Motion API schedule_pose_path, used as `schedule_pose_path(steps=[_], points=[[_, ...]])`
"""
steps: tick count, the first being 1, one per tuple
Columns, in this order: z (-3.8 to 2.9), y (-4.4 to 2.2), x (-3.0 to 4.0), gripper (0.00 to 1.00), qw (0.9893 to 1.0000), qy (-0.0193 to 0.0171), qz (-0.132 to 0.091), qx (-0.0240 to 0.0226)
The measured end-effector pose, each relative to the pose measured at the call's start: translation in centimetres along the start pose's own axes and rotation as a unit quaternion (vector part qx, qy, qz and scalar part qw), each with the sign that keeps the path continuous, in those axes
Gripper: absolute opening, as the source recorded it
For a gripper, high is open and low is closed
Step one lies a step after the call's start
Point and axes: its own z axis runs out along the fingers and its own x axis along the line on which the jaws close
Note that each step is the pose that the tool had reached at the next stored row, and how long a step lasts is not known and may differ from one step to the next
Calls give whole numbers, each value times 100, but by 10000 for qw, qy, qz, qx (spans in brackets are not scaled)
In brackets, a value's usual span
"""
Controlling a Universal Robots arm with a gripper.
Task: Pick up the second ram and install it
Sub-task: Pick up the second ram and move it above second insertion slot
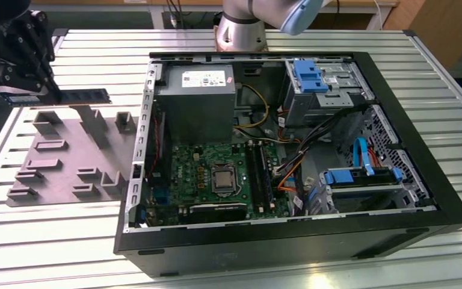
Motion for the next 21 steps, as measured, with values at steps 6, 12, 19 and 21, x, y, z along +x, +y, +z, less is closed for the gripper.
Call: schedule_pose_path(steps=[6, 12, 19, 21], points=[[-1, -103, -1, 14, 10000, 0, 0, 0], [-3, -214, -2, 14, 10000, 0, 0, 0], [-5, -344, -3, 14, 10000, 0, 0, 0], [-6, -380, -3, 14, 10000, 0, 0, 0]])
